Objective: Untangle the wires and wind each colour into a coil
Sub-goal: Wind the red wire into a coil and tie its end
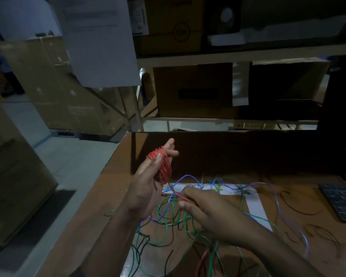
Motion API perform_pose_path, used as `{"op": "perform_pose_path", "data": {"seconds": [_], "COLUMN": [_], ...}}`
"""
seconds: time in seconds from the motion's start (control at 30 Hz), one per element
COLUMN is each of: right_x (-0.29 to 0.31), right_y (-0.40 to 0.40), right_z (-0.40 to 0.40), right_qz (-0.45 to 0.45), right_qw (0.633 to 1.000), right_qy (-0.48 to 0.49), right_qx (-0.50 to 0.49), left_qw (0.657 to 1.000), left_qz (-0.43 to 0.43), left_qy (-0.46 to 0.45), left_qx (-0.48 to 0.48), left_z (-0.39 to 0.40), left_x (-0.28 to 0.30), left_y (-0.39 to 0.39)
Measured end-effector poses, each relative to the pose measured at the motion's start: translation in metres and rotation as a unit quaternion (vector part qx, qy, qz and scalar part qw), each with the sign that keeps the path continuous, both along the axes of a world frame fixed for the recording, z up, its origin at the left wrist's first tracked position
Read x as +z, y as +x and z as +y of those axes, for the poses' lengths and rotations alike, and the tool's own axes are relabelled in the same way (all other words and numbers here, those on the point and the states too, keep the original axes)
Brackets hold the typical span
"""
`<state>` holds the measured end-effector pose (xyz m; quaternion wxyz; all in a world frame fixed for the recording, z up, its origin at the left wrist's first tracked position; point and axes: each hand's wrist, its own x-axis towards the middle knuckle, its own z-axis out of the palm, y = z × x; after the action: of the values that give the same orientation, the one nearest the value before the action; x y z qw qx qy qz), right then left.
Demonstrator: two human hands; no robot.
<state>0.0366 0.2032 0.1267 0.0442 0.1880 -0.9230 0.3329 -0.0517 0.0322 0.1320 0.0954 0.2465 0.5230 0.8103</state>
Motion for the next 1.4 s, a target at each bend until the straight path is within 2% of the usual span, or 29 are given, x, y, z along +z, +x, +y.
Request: {"op": "perform_pose_path", "data": {"seconds": [0.2, 0.27, 0.5, 0.67, 0.8, 0.93, 1.1, 1.2, 1.4], "right_x": [0.036, 0.043, 0.044, 0.03, 0.011, -0.018, -0.029, -0.012, 0.02], "right_y": [0.0, -0.005, -0.025, -0.042, -0.045, -0.035, -0.008, 0.003, -0.004], "right_z": [0.013, 0.017, 0.022, 0.029, 0.03, 0.015, -0.004, 0.0, 0.021], "right_qz": [0.133, 0.145, 0.18, 0.162, 0.101, -0.036, -0.084, -0.045, 0.133], "right_qw": [0.975, 0.962, 0.952, 0.955, 0.972, 0.99, 0.996, 0.999, 0.982], "right_qy": [-0.16, -0.206, -0.196, -0.189, -0.17, -0.071, 0.035, -0.007, -0.1], "right_qx": [-0.083, -0.106, -0.151, -0.161, -0.128, -0.115, 0.003, 0.008, -0.085], "left_qw": [0.998, 0.997, 0.993, 0.989, 0.989, 0.997, 0.999, 0.994, 0.976], "left_qz": [-0.014, -0.013, 0.023, 0.025, 0.02, 0.019, 0.014, 0.037, 0.066], "left_qy": [-0.046, -0.061, -0.09, -0.063, -0.009, 0.015, -0.017, -0.092, -0.202], "left_qx": [-0.032, -0.033, -0.076, -0.129, -0.148, -0.069, 0.032, 0.043, 0.036], "left_z": [0.007, 0.012, 0.023, 0.019, 0.017, 0.018, 0.018, 0.016, 0.015], "left_x": [-0.002, -0.002, -0.003, 0.004, 0.015, 0.013, 0.001, -0.006, -0.011], "left_y": [0.008, 0.013, 0.027, 0.034, 0.035, 0.03, 0.013, 0.007, 0.021]}}
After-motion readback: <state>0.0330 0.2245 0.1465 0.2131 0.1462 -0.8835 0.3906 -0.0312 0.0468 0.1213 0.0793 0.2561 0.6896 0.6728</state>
